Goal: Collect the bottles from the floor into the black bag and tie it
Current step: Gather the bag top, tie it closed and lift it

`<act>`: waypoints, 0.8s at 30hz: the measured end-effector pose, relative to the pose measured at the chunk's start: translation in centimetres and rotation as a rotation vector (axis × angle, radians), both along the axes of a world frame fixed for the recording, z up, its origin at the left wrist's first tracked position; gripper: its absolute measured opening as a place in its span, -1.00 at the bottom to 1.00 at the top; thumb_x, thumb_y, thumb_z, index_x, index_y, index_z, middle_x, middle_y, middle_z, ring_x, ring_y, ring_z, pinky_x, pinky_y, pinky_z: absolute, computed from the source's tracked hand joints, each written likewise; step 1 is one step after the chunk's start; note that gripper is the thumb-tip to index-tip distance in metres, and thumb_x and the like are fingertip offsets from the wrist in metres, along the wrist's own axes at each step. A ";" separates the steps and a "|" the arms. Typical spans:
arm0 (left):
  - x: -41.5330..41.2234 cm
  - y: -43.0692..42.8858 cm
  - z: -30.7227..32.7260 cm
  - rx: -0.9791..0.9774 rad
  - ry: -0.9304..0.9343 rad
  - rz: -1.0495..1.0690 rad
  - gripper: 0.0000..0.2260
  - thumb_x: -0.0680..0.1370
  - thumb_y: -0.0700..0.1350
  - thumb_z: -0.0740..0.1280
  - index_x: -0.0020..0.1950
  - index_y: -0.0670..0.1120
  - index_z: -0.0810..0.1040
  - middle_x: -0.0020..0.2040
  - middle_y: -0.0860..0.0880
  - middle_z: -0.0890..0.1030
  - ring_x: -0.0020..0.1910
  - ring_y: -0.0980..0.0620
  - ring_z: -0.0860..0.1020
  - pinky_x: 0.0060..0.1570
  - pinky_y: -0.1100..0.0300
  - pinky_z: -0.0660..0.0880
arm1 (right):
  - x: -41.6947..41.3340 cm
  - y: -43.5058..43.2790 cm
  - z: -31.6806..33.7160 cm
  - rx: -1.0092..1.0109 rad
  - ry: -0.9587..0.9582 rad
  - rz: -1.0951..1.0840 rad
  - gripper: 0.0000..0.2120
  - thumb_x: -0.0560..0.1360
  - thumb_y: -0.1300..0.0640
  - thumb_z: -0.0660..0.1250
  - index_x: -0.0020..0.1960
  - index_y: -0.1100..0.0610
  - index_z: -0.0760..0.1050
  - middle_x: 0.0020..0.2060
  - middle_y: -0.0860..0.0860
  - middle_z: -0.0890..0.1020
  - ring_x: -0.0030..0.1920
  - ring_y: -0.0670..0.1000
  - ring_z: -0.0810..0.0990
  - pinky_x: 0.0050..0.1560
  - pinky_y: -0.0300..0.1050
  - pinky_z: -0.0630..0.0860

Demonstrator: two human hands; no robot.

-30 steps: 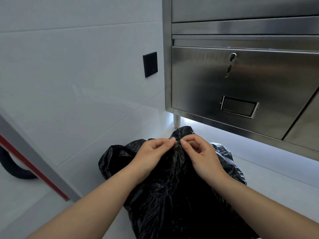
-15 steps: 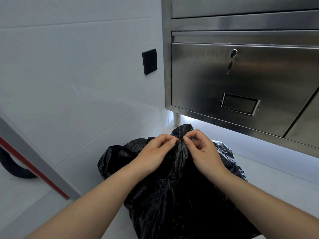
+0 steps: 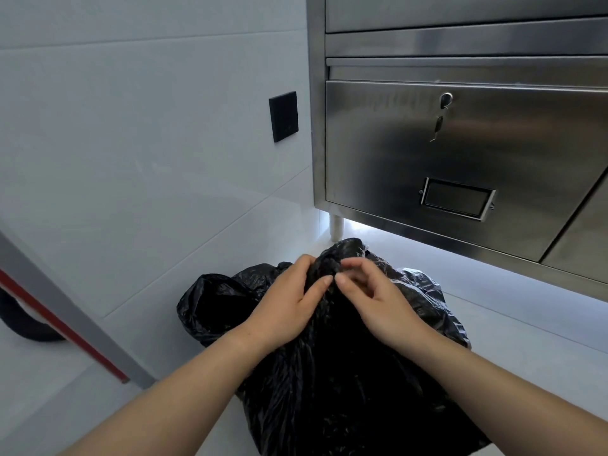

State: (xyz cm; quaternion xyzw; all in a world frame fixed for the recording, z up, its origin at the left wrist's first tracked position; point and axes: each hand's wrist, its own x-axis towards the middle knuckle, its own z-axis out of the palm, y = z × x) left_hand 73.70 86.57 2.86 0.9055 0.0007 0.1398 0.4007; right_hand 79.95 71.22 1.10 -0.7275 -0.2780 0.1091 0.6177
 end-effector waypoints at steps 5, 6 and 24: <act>0.0 0.9 0.2 -0.008 -0.017 0.002 -0.93 0.57 0.05 0.19 0.02 0.11 0.37 -0.12 0.17 0.53 -0.14 0.26 0.49 -0.17 0.43 0.35 | -0.5 0.0 -0.6 -0.123 -0.131 0.049 -0.76 0.41 -0.04 0.41 0.02 -0.24 0.43 -0.04 -0.39 0.59 0.04 -0.39 0.51 0.00 -0.51 0.36; -0.1 0.9 0.1 -0.009 -0.013 -0.002 -0.91 0.58 0.05 0.18 0.06 0.12 0.37 -0.10 0.20 0.54 -0.11 0.28 0.49 -0.15 0.46 0.35 | -0.4 0.0 -0.6 -0.118 -0.156 0.021 -0.78 0.42 -0.03 0.40 0.03 -0.20 0.45 -0.05 -0.32 0.61 0.00 -0.33 0.54 0.00 -0.44 0.40; 0.4 0.9 -0.2 -0.463 0.080 0.085 -0.67 0.45 0.27 0.02 -0.09 0.16 0.50 -0.37 0.19 0.48 -0.30 0.13 0.45 0.03 -0.06 0.52 | 0.2 0.1 -1.0 -0.110 -0.217 -0.146 -0.86 0.57 0.11 0.17 0.01 -0.13 0.29 -0.15 -0.17 0.55 -0.14 -0.23 0.50 -0.20 -0.46 0.36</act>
